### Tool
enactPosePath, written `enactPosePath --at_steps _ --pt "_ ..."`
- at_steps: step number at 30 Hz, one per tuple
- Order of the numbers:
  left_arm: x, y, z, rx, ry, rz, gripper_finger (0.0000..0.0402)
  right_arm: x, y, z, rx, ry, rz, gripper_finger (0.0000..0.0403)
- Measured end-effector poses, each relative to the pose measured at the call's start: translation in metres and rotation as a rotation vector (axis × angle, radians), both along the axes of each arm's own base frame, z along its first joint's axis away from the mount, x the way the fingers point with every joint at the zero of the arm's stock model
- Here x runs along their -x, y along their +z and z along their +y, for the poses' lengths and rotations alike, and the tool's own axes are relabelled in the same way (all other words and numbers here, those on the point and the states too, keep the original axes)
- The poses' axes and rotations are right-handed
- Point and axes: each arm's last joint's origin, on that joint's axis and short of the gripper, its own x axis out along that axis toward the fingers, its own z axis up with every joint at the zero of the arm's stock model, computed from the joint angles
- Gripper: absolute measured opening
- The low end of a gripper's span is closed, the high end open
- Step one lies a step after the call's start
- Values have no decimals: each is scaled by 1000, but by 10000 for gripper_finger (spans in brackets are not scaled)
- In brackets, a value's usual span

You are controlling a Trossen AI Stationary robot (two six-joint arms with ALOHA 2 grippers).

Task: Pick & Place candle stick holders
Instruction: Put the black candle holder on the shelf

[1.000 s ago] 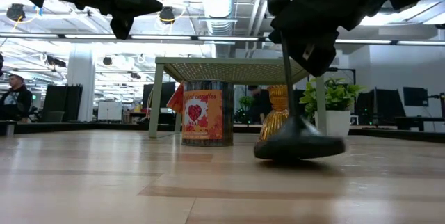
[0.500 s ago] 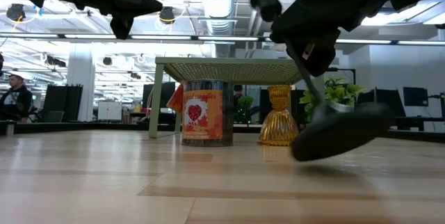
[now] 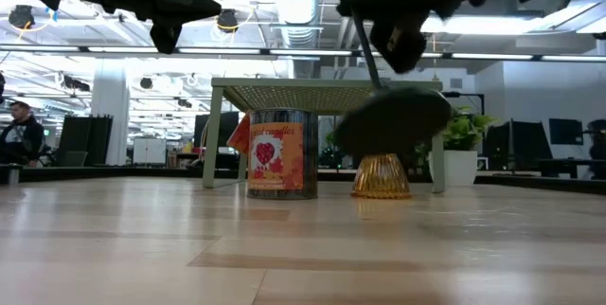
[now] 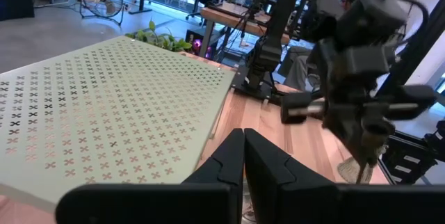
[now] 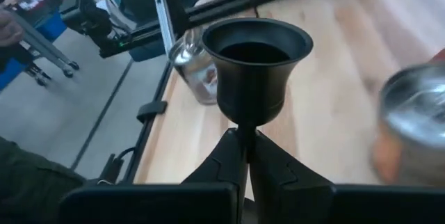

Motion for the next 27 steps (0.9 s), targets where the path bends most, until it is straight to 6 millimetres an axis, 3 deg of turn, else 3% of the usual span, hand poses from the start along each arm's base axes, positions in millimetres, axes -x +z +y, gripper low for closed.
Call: enactPosePath --at_steps 17,27 --pt "0 0 0 0 0 2 11 57 97 -63 335 -314 -260 2" --pt "0 0 0 0 1 2 11 68 108 -117 455 -516 -244 1"
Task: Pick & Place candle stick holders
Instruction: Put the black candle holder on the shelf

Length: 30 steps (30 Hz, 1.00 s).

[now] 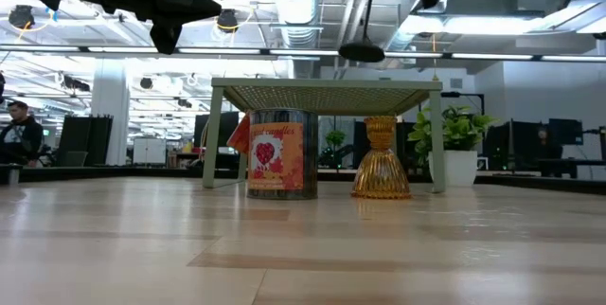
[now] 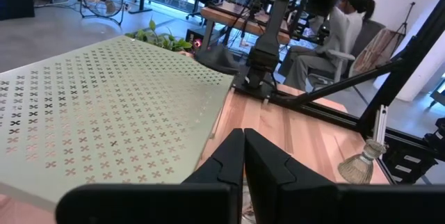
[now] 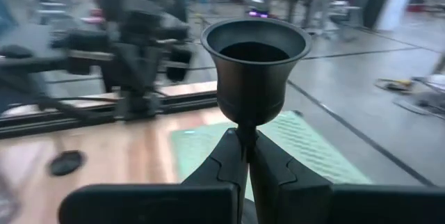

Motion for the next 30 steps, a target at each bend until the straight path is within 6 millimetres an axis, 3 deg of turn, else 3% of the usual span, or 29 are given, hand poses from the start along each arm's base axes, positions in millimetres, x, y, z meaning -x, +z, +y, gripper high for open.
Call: enactPosePath --at_steps 8,13,18,25,30 --pt "0 0 0 0 4 0 11 6 0 -39 -7 -159 52 1" --pt "0 0 0 0 11 0 11 8 34 -56 24 -221 108 1" --pt "0 0 0 1 19 0 11 1 54 -73 3 -208 155 1" --pt "0 0 1 1 19 0 11 -21 34 -92 -49 -215 247 1" --pt "0 0 1 0 19 0 11 -24 39 -94 -53 -217 178 1"
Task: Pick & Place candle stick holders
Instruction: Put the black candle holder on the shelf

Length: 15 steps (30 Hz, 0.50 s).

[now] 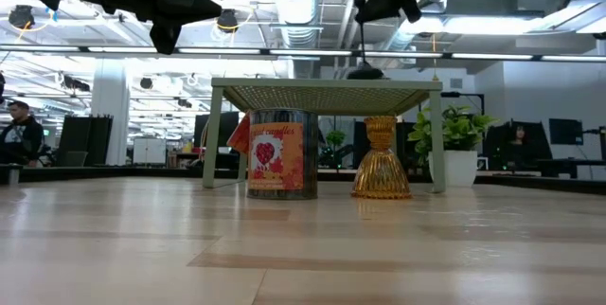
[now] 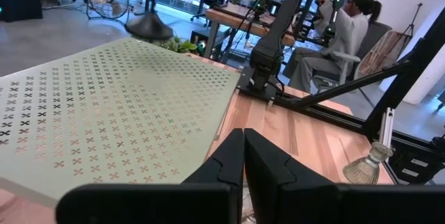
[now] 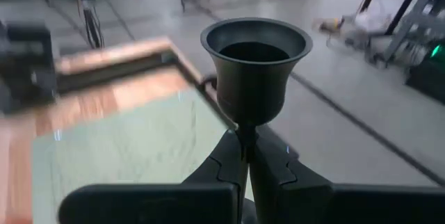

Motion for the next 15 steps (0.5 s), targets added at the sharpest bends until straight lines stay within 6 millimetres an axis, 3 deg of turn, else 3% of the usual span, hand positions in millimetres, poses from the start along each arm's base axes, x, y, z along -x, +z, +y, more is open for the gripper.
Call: enactPosePath --at_steps 5,15 --pt "0 0 0 -1 0 1 11 4 7 0 7 -7 -44 1" --pt "0 0 0 -3 0 1 11 4 2 -10 -48 -31 -48 1"
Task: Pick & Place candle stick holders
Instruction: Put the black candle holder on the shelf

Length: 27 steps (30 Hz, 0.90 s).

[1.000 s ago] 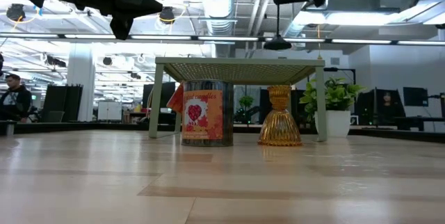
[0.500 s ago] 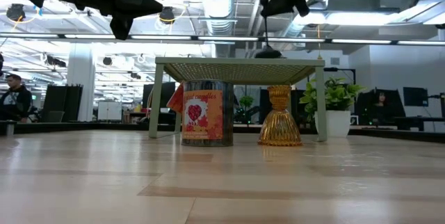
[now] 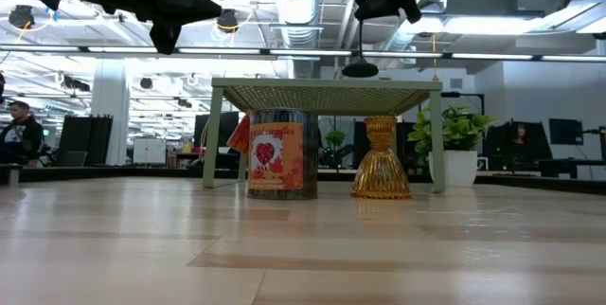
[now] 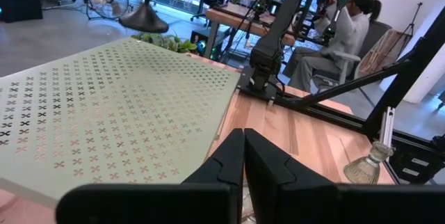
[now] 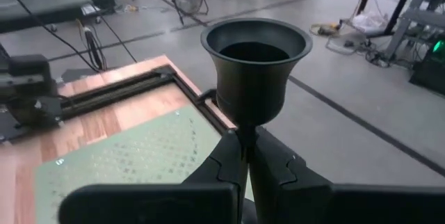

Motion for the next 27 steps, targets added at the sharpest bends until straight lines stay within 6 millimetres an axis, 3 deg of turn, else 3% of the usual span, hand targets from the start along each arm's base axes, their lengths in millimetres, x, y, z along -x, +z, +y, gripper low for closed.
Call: enactPosePath --at_steps 27 --pt "0 0 0 0 0 0 11 12 -9 -19 -52 -93 47 1"
